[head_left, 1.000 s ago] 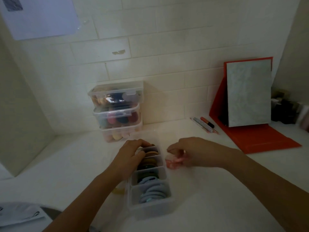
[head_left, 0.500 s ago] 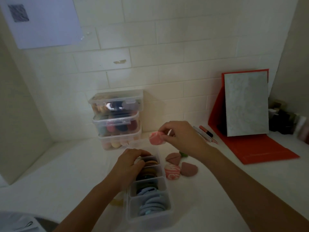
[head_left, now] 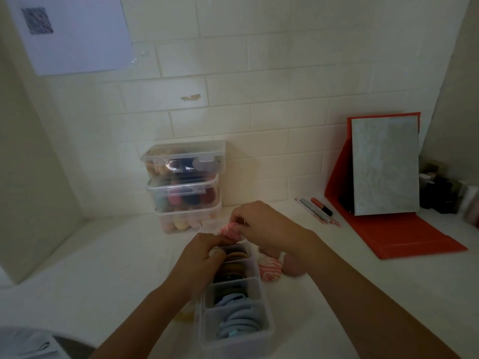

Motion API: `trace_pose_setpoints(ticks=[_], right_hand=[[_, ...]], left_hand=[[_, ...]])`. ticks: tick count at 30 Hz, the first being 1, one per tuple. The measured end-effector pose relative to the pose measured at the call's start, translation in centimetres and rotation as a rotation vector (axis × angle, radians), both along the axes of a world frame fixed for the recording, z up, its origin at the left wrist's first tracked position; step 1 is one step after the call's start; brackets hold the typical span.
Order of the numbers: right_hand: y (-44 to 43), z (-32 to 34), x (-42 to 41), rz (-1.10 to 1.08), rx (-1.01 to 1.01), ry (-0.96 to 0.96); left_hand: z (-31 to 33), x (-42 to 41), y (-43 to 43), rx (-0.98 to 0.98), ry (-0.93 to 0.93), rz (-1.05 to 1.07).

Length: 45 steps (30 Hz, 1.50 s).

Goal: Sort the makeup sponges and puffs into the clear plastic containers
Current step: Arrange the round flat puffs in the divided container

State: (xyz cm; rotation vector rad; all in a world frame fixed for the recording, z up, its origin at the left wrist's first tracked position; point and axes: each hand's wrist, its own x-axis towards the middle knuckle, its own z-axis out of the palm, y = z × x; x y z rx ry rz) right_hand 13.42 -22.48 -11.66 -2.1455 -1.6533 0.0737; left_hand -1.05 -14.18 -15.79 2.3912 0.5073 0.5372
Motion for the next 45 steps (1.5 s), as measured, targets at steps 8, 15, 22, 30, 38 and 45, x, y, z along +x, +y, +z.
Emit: trace_pose_setpoints(ticks=[8, 15, 22, 30, 38, 45], right_hand=[[-1.3, 0.3, -0.9, 0.040, -0.085, -0.175], [-1.1, 0.0, -2.9, -0.071, -0.069, -0.485], [-2.1, 2.4, -4.8, -0.029, -0.452, -0.314], [-2.5, 2.0, -6.2, -0.042, -0.534, -0.220], [-2.1, 2.0, -7.4, -0.029, -0.669, -0.278], [-5.7, -0.9, -5.4, -0.204, 0.013, 0.401]], left_hand=[[-0.1, -0.4, -0.6, 0.086, 0.056, 0.028], [0.2, -1.0, -1.6, 0.127, 0.043, 0.034], [1.0, -3.0, -3.7, 0.104, 0.028, 0.000], [0.2, -5.6, -5.2, 0.163, 0.029, -0.052], [-0.2, -6.1, -5.8, 0.165, -0.044, -0.051], [0.1, -6.2, -5.8, 0.148, 0.061, -0.086]])
